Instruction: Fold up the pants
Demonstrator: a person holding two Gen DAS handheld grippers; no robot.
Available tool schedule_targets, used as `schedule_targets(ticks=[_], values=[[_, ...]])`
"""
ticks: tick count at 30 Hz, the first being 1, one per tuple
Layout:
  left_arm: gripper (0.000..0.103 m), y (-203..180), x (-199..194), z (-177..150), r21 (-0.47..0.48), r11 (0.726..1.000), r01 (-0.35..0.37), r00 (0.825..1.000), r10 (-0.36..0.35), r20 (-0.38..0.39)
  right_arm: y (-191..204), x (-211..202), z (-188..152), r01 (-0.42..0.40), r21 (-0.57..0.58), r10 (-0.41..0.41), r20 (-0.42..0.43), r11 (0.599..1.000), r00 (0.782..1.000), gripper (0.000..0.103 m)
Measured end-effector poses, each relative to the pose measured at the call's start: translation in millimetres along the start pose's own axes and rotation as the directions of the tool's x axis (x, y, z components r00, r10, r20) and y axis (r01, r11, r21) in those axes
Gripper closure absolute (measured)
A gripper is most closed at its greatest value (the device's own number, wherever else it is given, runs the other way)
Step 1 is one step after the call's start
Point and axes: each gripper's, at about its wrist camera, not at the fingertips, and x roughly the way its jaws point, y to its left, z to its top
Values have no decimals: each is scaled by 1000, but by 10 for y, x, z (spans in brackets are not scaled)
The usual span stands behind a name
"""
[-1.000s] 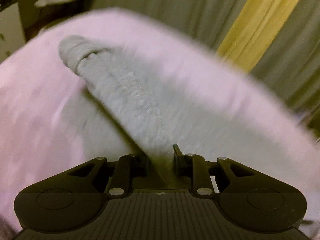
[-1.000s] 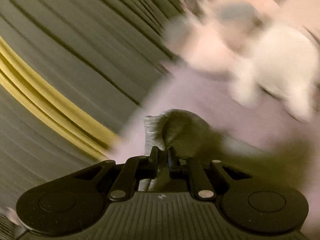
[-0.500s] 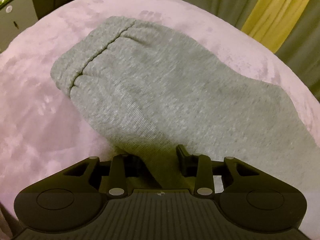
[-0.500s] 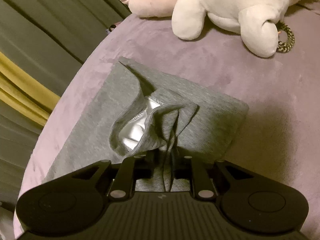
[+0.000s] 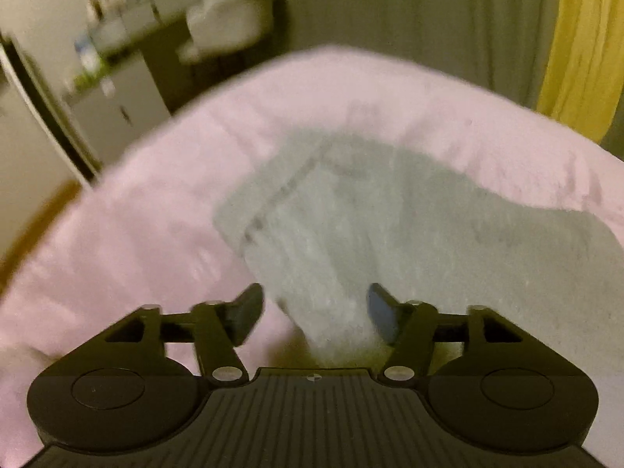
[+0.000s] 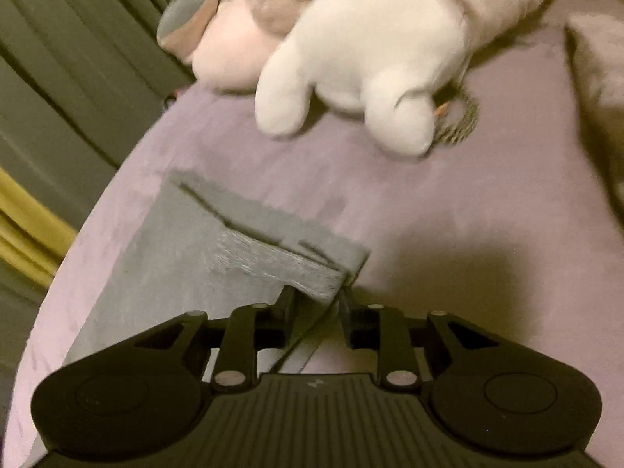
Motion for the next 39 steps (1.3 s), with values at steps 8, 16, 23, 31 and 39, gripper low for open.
schedule_targets(ticks=[8,16,23,31,39], values=[[6,-857,-351,-229,173,956,237,970,-241,2,673,-26,237,-70,-190,85,74,979,994,51],[6,-1472,100,-739,230,944,237,972,-232,-47,1405,862,463,-69,-427,53,-47,902,997,51],[2,-1499,157,-687,205,946,251,968,-252,-22,1511,1141,638,7,-443,12,40,896,999,29],[1,-1512,139,-715,199,948,246,969,-248,-17,1356,1172,738,-26,-396,35,15,918,999,24],[0,-1514,179,-716,186,951,245,969,-244,-28,1519,1199,611,-78,-498,76,-25,864,997,74]])
